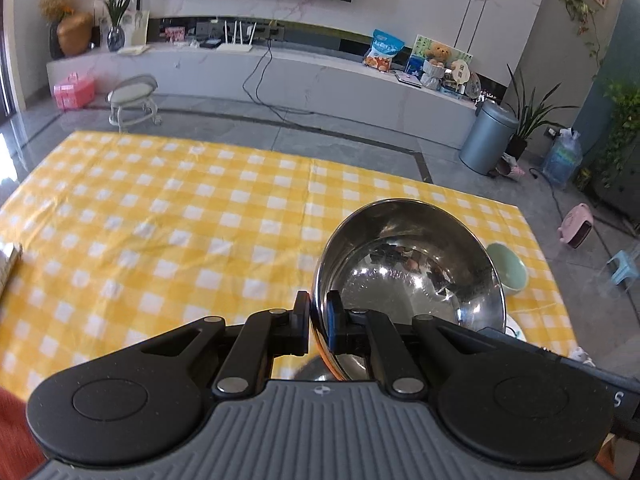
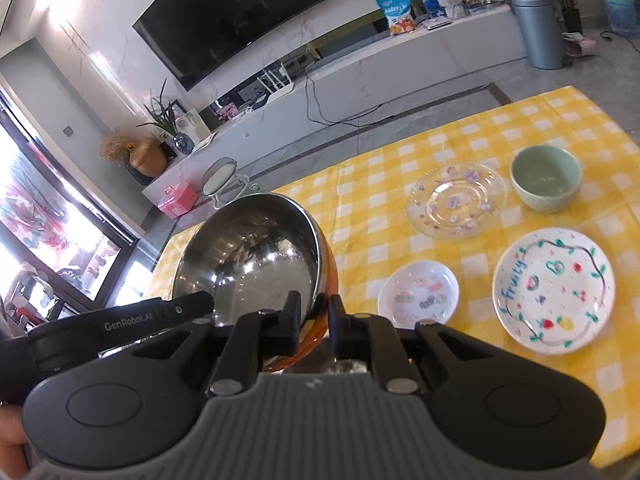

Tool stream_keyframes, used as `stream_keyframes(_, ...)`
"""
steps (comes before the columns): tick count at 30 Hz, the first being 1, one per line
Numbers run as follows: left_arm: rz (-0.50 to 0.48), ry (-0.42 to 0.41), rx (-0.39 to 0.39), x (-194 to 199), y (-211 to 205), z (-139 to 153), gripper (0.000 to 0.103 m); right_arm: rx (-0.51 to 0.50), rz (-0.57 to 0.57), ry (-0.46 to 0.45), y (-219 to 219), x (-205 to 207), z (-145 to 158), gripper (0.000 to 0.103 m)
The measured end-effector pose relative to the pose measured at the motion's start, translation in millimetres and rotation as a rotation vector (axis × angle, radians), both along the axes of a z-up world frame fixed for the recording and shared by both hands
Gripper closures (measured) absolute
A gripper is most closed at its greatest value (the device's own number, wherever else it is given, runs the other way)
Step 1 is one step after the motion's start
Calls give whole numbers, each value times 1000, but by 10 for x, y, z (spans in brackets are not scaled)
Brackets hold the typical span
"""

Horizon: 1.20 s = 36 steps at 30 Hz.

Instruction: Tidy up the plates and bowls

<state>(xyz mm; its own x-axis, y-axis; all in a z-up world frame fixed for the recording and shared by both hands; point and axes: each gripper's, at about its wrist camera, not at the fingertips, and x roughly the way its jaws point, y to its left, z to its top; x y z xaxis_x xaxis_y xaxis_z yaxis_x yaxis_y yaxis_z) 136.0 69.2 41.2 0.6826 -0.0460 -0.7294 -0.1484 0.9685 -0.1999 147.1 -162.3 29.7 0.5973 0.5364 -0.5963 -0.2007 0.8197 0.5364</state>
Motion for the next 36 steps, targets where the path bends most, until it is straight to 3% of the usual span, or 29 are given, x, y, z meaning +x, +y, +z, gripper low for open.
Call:
stream_keyframes(7,17,32,-65,-237,98,-191,94,31,-28,51,-60,-244,-160,91)
stream_keyframes(17,40,171,-166,-316,182,-589,92,-10,-81,139,2,-322,-434,93)
stream_keyframes(36,37,235,-146,-238,107,-827,91,-90,-101,193,96,-238,-671,95)
